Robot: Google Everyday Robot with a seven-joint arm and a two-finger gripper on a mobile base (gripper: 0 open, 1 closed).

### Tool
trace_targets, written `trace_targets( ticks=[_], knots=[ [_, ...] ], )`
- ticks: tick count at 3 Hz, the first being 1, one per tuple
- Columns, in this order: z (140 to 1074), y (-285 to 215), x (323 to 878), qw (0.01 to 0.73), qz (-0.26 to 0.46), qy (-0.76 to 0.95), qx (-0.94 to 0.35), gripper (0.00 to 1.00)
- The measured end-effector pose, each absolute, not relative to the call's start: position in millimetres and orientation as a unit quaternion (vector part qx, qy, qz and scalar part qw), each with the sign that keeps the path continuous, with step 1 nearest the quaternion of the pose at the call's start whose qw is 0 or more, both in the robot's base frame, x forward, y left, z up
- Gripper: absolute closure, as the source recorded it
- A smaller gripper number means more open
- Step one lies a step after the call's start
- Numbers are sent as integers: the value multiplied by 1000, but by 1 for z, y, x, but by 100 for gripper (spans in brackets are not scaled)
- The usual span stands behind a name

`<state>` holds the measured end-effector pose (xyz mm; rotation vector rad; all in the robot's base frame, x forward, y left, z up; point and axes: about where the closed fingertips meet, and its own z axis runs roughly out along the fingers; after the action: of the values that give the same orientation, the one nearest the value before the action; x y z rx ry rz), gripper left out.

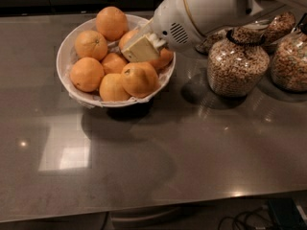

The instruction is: Pick orange from white bowl

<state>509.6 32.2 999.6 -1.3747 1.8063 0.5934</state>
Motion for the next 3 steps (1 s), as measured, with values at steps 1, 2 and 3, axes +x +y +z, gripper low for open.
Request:
trace_targets(
  ticks=[1, 2, 3],
  knots=[
    [981, 14, 513, 381, 220, 730, -523, 61],
    [975, 6, 513, 381, 206, 740, -515, 57],
    [979, 5, 512, 386, 196, 740, -514, 34]
  ],
)
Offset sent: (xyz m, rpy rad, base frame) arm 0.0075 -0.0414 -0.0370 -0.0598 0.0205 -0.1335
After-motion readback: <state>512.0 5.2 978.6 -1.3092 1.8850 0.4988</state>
